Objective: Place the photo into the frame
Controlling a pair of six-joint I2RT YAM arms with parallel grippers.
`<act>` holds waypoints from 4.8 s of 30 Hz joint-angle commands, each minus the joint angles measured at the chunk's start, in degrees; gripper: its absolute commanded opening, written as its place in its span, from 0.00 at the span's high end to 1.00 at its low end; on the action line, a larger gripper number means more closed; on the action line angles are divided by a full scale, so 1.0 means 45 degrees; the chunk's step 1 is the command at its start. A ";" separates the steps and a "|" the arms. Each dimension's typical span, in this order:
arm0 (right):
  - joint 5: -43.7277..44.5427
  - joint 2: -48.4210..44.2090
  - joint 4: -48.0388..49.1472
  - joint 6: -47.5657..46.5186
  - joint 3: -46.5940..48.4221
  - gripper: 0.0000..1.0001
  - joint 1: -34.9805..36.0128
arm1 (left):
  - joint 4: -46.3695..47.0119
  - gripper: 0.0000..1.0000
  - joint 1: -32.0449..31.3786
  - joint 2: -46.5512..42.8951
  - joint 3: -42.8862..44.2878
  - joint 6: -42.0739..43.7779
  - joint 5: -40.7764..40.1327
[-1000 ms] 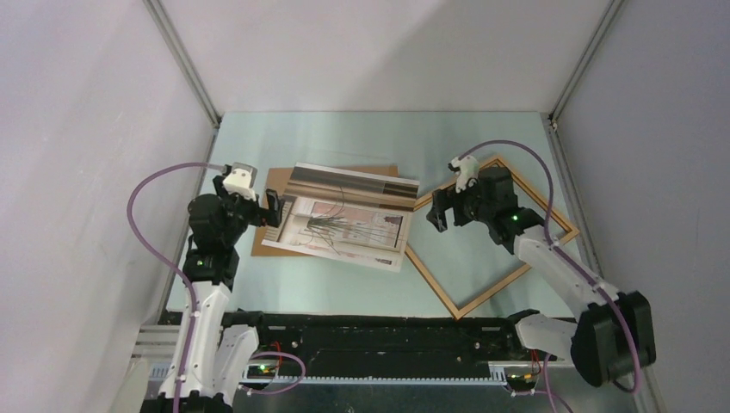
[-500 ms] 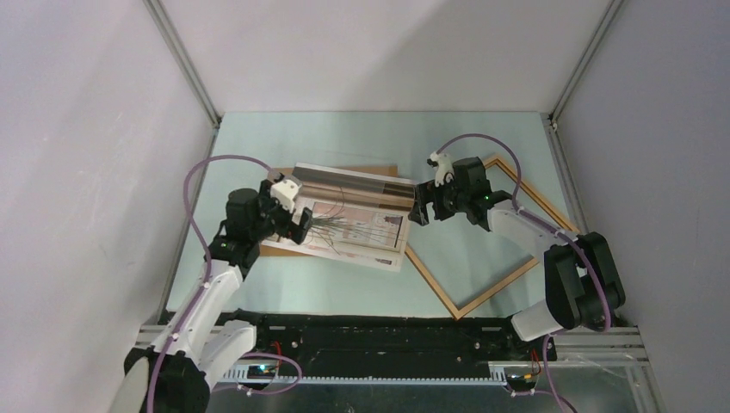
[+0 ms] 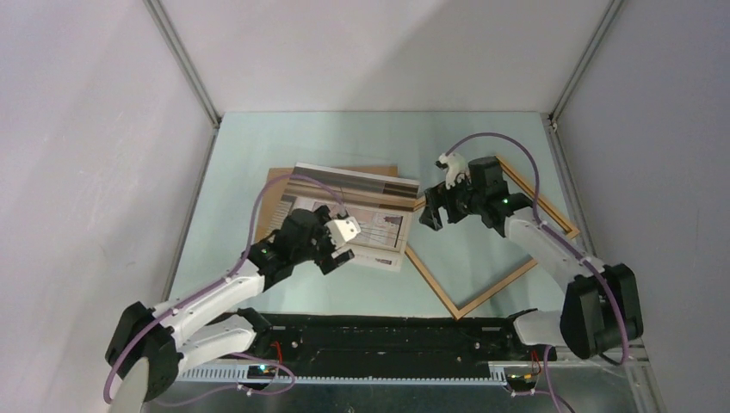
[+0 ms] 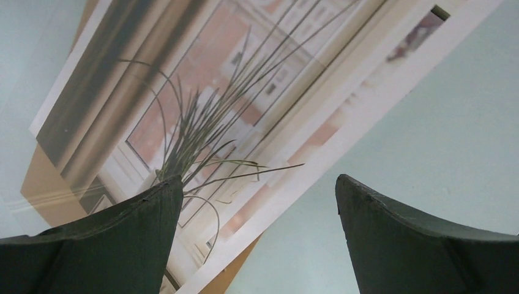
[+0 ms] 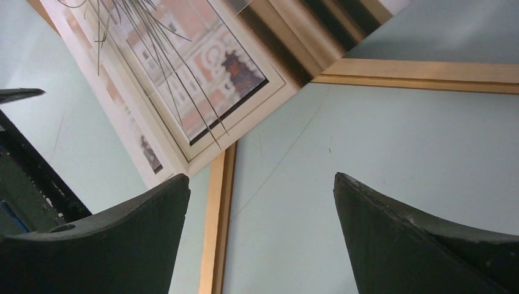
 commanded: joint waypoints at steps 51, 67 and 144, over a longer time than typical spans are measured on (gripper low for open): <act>0.0979 -0.5195 -0.1732 -0.2958 -0.3250 0.02 -0.0053 | 0.2149 0.08 -0.4239 0.8287 0.2238 0.0583 -0.8636; 0.1610 -0.4885 -0.1368 -0.2868 -0.3254 0.00 0.0004 | 0.0695 0.10 -0.2045 0.9136 0.4502 0.0010 -0.7969; 0.2614 0.0065 -0.4711 -0.7303 -0.1436 1.00 -0.0039 | -0.0159 0.10 -0.0599 0.8839 0.5100 -0.0333 -0.7497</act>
